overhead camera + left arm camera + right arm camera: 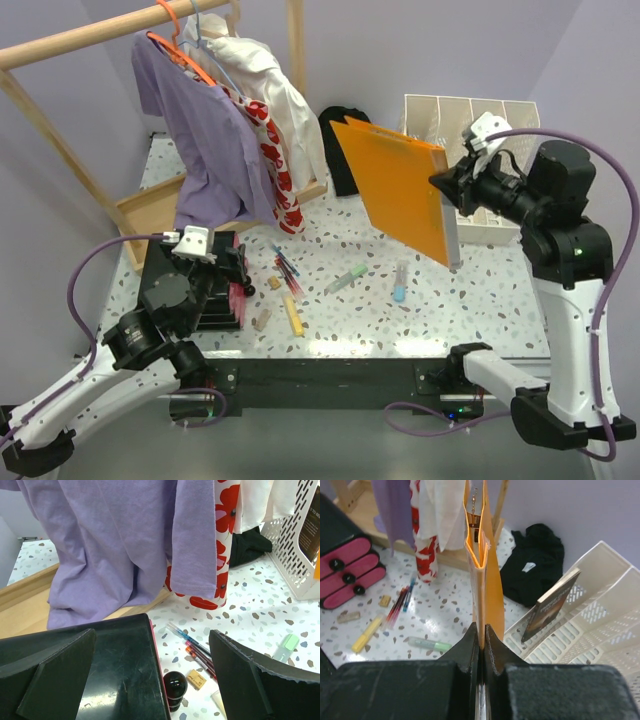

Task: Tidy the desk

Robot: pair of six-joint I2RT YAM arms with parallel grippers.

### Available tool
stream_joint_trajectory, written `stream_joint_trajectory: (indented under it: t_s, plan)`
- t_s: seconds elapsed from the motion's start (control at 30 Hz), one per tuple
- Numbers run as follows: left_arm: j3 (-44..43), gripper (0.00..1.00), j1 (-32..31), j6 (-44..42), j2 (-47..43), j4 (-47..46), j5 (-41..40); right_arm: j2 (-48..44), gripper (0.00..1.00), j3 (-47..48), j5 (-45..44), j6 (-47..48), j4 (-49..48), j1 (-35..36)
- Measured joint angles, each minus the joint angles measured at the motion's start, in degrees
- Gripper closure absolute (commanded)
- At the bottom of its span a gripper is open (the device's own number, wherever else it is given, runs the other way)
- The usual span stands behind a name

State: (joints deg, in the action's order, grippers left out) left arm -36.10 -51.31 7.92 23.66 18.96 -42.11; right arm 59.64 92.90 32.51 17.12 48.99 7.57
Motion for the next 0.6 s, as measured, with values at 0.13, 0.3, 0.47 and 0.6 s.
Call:
stream_joint_trajectory:
  t_s: [0.13, 0.3, 0.47, 0.6]
  plan:
    - [0.0, 0.0, 0.3, 0.0, 0.0, 0.0, 0.2, 0.5, 1.0, 4.8, -5.1, -3.8, -1.8, -0.4]
    - [0.1, 0.0, 0.3, 0.0, 0.3, -0.1, 0.5, 1.3, 1.0, 10.0, -12.5, -7.3, -2.7, -0.8]
    - [0.3, 0.0, 0.6, 0.0, 0.7, -0.1, 1.2, 1.6, 1.0, 13.6, -20.4, -9.8, -3.4, -0.9]
    - [0.3, 0.0, 0.7, 0.0, 0.7, -0.1, 1.4, 1.0, 1.0, 13.9, -27.4, -10.5, -4.1, -0.9]
